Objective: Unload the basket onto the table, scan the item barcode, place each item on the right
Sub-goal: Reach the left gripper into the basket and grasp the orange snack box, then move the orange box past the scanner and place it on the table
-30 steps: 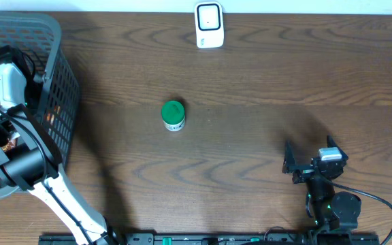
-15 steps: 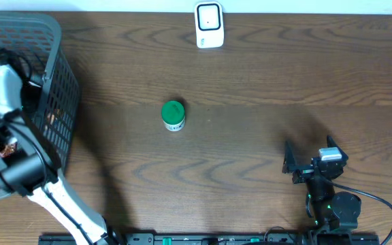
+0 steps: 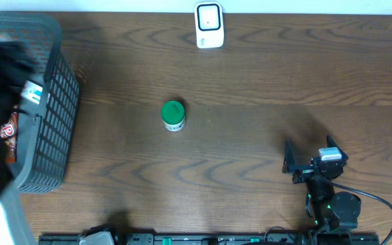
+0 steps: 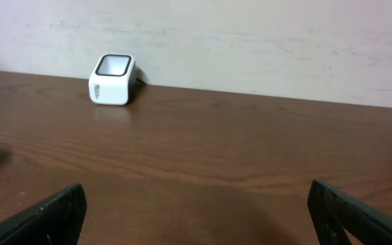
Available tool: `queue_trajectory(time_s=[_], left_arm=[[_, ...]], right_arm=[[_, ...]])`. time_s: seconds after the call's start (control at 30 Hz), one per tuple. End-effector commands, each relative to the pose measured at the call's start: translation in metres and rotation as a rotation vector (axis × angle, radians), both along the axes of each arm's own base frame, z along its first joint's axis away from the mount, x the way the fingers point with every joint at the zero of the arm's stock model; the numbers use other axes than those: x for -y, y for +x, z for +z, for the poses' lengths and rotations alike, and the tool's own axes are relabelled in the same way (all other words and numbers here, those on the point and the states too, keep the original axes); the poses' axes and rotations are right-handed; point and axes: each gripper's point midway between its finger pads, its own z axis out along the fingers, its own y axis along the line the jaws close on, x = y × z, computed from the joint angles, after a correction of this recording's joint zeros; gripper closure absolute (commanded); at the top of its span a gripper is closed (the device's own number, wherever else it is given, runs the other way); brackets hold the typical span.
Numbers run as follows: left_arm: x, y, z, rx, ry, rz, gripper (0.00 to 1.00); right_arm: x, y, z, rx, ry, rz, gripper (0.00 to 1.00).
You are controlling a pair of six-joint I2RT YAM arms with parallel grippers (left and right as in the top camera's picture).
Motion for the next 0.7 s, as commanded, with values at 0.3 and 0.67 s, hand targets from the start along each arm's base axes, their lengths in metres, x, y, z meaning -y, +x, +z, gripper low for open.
queue_trajectory(time_s=[0.3, 0.67], left_arm=[[0.248, 0.046, -0.158, -0.419, 0.237, -0.599, 0.31], [0.339, 0.041, -0.351, -0.808, 0.404, -0.715, 0.31]], right_arm=[[-0.002, 0.0, 0.0, 0.001, -0.012, 0.008, 0.01], [-0.002, 0.0, 0.0, 0.001, -0.012, 0.008, 0.01]])
